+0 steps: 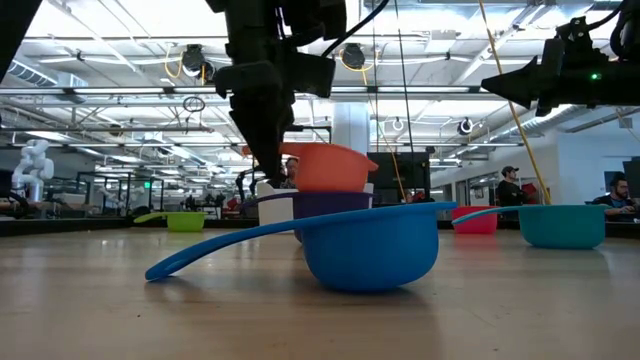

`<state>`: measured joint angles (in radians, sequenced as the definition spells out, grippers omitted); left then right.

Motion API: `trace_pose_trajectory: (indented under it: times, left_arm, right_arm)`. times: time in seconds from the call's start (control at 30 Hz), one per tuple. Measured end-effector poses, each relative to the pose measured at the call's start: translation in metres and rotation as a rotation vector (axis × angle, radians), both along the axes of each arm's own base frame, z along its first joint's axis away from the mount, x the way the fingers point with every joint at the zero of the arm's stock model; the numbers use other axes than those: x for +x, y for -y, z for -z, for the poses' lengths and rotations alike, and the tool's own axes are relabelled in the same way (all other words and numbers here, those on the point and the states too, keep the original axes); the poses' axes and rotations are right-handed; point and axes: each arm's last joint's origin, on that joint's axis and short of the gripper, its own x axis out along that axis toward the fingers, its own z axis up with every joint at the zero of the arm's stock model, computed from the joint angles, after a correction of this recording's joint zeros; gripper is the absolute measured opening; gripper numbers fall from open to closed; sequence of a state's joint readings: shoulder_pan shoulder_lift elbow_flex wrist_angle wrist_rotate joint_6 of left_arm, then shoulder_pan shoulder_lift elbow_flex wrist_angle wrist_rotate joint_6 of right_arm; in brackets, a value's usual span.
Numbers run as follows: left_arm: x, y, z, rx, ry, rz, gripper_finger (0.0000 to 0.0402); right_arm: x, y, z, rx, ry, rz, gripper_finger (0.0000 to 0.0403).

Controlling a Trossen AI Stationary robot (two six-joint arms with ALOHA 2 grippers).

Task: Nest measuring cups in basket
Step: Stack the orange measuring cup on the dark blue measuring cup, then stack the red measuring cup on the orange measuring cup

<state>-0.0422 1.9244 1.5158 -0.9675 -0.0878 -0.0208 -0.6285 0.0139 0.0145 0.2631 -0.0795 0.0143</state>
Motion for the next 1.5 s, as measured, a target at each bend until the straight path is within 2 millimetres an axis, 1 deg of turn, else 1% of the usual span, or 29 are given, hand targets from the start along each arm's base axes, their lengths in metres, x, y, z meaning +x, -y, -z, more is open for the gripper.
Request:
trace_pose_trajectory:
  times: [0.07,0.23,0.33,0.5,0.57,0.7,0.77,0.87,1.0,1.13,1.23,1.33,1.5]
  left_arm:
    - [0.001,0.000,0.000,-0.006,0.008,0.001,0.0146]
    - [0.003,0.000,-0.001,-0.010,0.035,0.001,0.0210]
    - [0.003,0.000,-0.001,-0.010,0.037,0.001,0.0229]
    - [0.002,0.000,-0.001,-0.008,0.026,0.011,0.0238]
    - [0.001,0.000,-0.005,-0.009,0.033,0.014,0.0239]
    - [-0.005,-0.001,-0.023,-0.003,0.089,0.044,0.0240]
    - [-0.010,-0.002,-0.036,0.001,0.130,0.053,0.0240]
    - [-0.021,-0.006,-0.060,0.004,0.199,0.049,0.0240]
    - [-0.041,-0.008,-0.093,0.018,0.303,0.038,0.0241]
    - [-0.070,-0.010,-0.111,0.062,0.425,0.017,0.0241]
    - [-0.092,-0.011,-0.113,0.071,0.532,0.006,0.0241]
    - [-0.108,-0.012,-0.111,0.070,0.655,-0.006,0.0241]
    - [-0.126,-0.012,-0.107,0.071,0.839,-0.007,0.0241]
  right_arm:
    - [0.000,0.000,0.000,0.000,0.000,0.000,0.0034]
    - [0.000,0.000,0.000,-0.001,0.001,0.000,0.0034]
    - [0.000,0.000,0.000,0.000,0.001,0.000,0.0034]
    - [0.000,0.000,0.000,0.000,0.000,0.000,0.0034]
    - [0.000,0.000,0.000,0.000,0.000,0.000,0.0034]
    - [0.000,0.000,0.000,0.000,0.000,0.000,0.0034]
    - [0.000,0.000,0.000,0.000,0.000,0.000,0.0034]
    - [0.000,0.000,0.000,0.000,0.000,0.000,0.0034]
    - [0.000,0.000,0.000,0.000,0.000,0.000,0.0034]
    - [0.000,0.000,0.000,0.001,-0.001,0.000,0.0034]
    - [0.000,0.000,0.000,0.001,-0.001,0.000,0.0034]
    - [0.000,0.000,0.000,0.001,-0.001,0.000,0.0034]
    - [0.000,0.000,0.000,0.000,0.000,0.000,0.0034]
